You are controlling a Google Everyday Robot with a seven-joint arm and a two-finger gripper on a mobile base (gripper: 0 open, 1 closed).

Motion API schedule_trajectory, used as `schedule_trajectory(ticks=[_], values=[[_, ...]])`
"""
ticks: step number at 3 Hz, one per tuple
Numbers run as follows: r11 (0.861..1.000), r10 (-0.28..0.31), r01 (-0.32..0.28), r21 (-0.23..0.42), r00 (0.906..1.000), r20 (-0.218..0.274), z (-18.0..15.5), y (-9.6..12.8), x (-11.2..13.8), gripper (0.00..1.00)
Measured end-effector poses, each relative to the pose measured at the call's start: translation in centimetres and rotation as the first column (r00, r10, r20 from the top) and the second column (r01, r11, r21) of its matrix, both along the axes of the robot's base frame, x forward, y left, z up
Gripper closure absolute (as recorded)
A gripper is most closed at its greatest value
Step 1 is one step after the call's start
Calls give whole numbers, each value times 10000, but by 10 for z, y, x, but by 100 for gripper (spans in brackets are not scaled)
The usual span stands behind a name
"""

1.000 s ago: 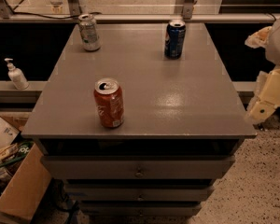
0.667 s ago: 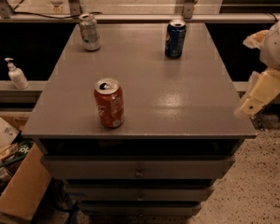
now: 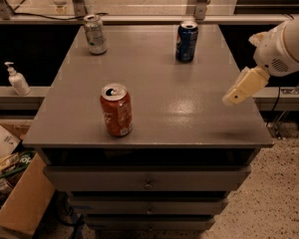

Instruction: Knock pepsi can over

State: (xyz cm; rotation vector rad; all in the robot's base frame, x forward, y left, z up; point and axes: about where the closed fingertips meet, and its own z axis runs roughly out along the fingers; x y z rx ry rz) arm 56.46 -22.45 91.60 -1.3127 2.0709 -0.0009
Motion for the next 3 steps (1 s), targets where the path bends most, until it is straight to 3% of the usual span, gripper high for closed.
schedule_trajectory(ticks=[2,3], values=[[9998,6,-9,206,9999,133,0,0,-1,0],[9975,-207,175,685,9987,471,-4,1,13,0]])
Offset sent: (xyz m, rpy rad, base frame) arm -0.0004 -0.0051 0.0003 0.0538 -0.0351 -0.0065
